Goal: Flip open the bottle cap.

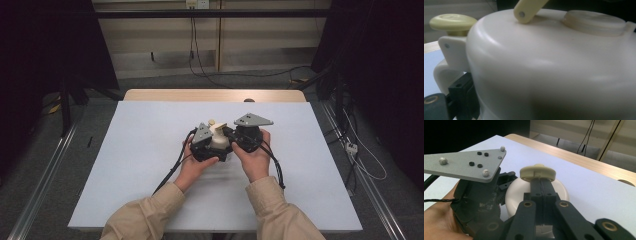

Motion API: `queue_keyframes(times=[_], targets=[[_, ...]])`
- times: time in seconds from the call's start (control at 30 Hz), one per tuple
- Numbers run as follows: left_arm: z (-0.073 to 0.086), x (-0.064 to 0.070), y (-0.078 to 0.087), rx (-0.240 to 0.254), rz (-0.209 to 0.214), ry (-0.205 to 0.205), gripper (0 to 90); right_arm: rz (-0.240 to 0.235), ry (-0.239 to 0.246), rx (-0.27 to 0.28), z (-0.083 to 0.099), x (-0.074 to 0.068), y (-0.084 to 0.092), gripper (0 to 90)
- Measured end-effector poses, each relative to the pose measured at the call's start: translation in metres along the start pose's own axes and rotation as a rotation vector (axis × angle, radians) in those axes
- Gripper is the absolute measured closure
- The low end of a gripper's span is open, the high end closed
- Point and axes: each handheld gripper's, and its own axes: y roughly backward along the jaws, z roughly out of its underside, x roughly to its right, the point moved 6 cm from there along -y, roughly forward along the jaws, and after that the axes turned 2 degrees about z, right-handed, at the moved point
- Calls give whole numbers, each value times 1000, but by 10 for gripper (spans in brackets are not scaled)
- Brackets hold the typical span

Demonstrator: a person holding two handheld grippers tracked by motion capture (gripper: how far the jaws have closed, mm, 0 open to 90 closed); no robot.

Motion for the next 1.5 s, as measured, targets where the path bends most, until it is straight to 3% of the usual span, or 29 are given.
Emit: queue_keyframes(times=[1.5], targets=[[0,0,0,0,-1,1,56,4,4,6,-4,1,-8,900]])
